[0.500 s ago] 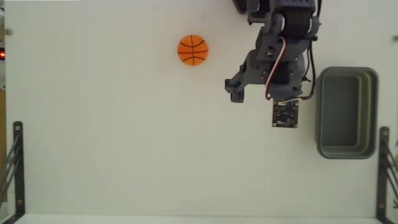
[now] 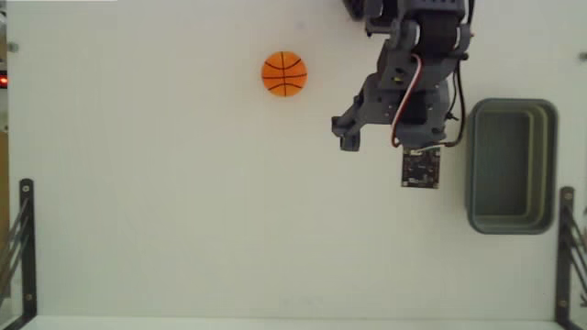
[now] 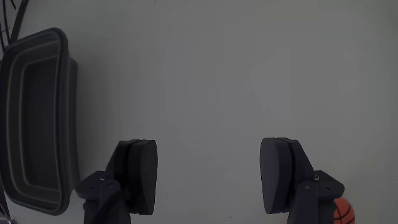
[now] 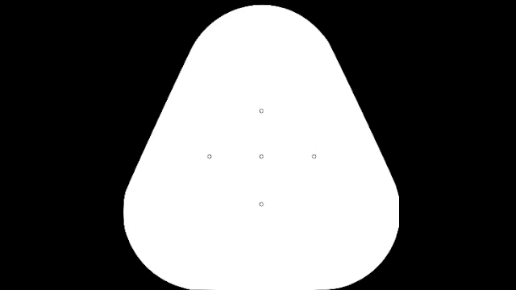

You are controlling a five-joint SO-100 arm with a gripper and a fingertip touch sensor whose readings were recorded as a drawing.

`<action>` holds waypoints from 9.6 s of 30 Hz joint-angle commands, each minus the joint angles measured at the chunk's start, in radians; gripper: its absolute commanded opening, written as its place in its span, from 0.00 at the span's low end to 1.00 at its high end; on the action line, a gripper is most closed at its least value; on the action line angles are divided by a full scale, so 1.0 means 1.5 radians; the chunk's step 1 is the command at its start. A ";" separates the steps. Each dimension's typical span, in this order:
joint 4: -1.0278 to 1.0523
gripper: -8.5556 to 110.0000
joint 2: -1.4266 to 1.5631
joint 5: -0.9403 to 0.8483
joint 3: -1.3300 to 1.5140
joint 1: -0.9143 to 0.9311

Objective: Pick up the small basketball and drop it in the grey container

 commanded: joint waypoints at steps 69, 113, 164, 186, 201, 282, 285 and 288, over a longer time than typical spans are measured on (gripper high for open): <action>0.002 1.00 0.022 0.003 0.001 0.084; 0.002 1.00 0.022 0.003 0.001 0.605; -0.114 1.00 0.099 0.003 0.194 0.616; -0.158 1.00 0.122 0.003 0.261 0.558; -0.194 1.00 0.138 0.003 0.312 0.558; -0.319 0.94 0.163 0.003 0.463 0.558; -0.319 0.93 0.163 0.003 0.463 0.558; -0.319 0.92 0.163 0.003 0.463 0.558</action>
